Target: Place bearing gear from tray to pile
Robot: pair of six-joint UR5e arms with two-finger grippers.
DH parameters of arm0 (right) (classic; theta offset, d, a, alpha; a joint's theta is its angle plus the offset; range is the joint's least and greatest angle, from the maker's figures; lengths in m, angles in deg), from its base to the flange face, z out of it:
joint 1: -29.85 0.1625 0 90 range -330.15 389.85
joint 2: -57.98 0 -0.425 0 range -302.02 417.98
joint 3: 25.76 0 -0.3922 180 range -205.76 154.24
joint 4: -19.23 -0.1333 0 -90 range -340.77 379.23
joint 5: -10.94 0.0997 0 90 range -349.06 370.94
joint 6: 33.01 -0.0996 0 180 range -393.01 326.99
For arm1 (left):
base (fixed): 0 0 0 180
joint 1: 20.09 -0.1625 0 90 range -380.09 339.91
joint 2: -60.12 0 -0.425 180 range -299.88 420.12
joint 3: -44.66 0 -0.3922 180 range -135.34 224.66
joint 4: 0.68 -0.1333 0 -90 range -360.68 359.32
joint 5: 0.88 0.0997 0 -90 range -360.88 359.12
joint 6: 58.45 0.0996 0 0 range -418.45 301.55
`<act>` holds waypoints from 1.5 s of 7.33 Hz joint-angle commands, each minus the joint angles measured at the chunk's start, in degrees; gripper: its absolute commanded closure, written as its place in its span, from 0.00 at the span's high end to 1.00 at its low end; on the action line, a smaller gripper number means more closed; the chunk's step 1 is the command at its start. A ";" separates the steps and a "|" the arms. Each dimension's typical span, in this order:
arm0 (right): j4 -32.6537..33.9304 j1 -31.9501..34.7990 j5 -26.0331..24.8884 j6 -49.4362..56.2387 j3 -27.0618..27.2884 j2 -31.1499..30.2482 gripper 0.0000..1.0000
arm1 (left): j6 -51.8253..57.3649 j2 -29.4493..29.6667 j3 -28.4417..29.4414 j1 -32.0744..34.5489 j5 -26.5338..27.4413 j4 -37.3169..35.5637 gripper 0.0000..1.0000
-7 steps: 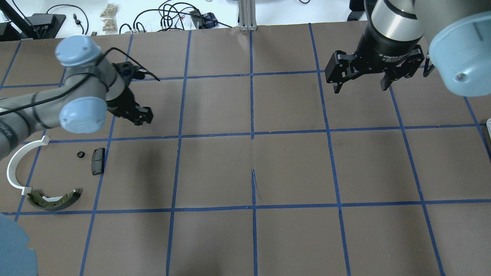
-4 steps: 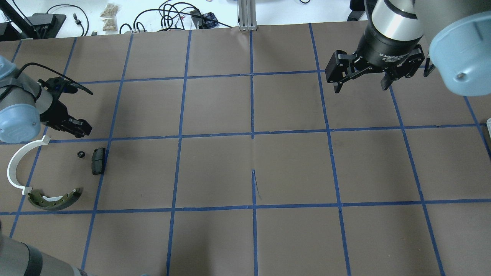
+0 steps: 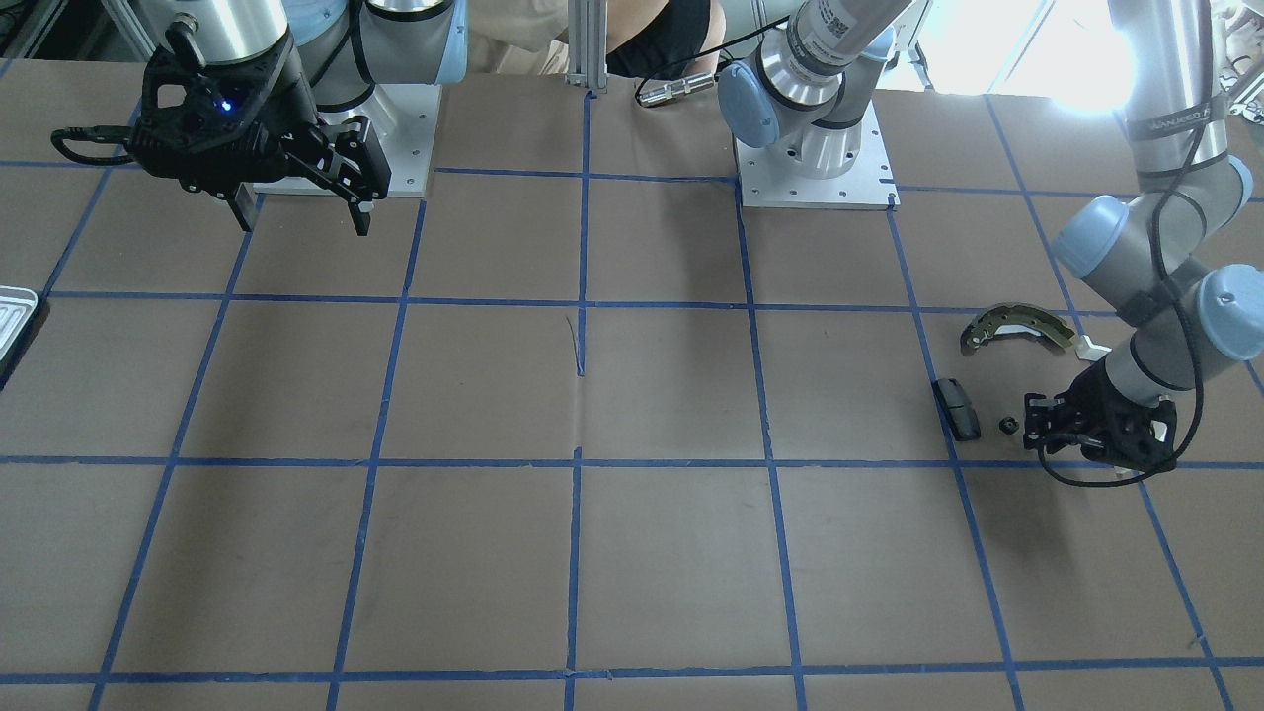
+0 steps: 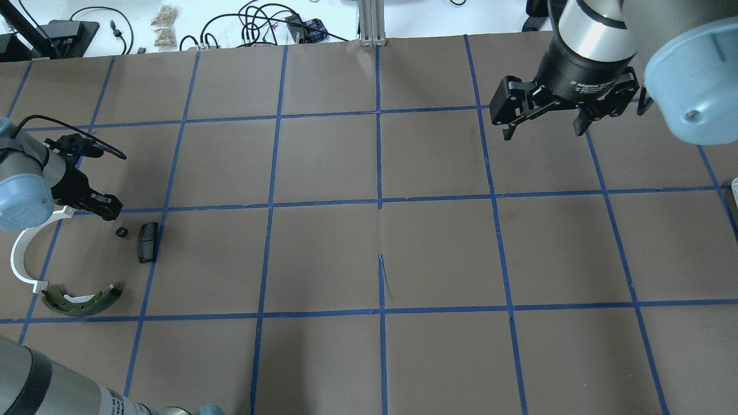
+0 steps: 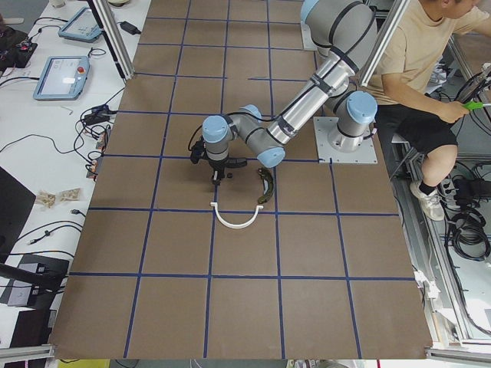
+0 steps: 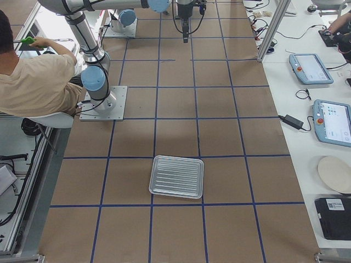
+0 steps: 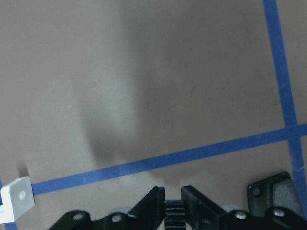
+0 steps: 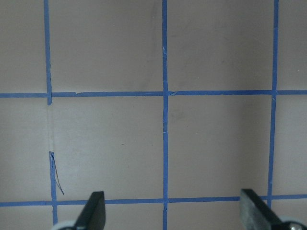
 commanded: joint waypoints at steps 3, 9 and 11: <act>-0.09 0.00 -0.19 -0.06 0.00 0.00 1.00 | -0.54 -2.35 0.98 0.89 0.18 2.55 0.87; 0.00 0.00 -0.19 0.02 0.00 0.00 1.00 | -35.11 -15.68 13.03 25.90 -0.09 27.25 0.96; 0.00 0.00 -0.19 0.20 0.00 0.00 1.00 | -39.47 -21.05 13.47 31.38 -0.78 31.66 1.00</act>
